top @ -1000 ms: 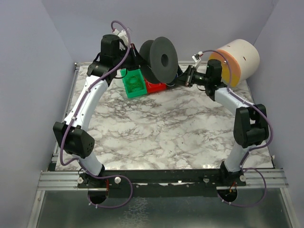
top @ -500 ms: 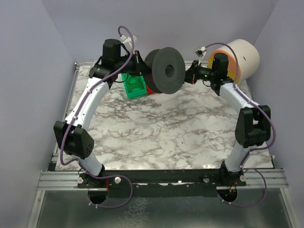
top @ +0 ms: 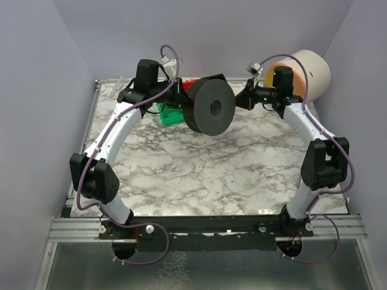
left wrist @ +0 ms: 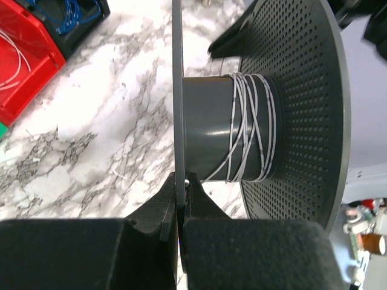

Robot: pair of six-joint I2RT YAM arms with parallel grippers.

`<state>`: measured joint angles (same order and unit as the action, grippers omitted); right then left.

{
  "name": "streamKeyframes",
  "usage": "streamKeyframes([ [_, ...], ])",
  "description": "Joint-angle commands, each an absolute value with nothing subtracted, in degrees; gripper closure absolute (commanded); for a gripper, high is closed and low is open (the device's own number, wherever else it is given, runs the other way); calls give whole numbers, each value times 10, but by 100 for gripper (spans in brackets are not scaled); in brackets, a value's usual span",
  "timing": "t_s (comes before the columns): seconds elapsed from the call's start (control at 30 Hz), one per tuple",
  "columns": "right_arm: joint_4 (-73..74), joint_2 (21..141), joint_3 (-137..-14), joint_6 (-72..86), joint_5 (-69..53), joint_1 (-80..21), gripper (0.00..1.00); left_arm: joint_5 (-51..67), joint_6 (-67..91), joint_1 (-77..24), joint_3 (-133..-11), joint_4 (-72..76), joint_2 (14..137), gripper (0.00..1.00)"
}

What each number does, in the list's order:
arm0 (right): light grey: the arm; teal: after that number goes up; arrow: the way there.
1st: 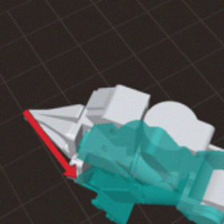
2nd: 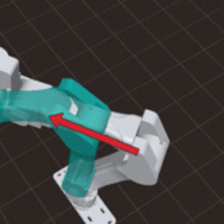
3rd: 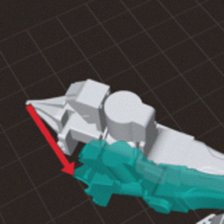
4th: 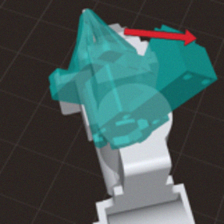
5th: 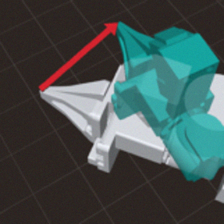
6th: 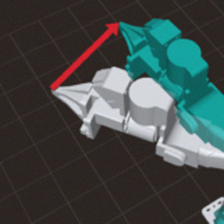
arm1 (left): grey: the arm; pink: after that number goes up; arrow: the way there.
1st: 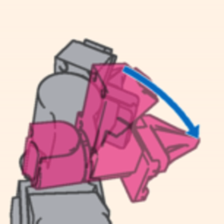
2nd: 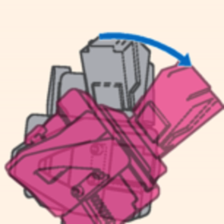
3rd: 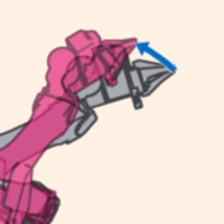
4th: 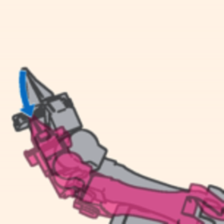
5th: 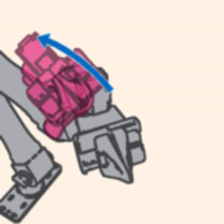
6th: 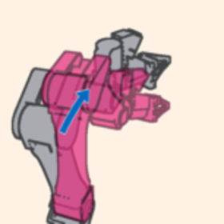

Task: Wrap the cables
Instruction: Wrap the cable around the cable reel.

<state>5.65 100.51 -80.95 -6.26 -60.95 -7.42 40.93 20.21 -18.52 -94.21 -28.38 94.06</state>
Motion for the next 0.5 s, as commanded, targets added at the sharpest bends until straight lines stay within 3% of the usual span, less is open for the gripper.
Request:
streamKeyframes([
  [0.0,151,989,-864,-143,-629,-66,100,407,122,-211,-929,-319,909,100],
  [0.47,463,1029,-1032,-447,-622,-67,99,325,44,-291,-926,-355,936,100],
])
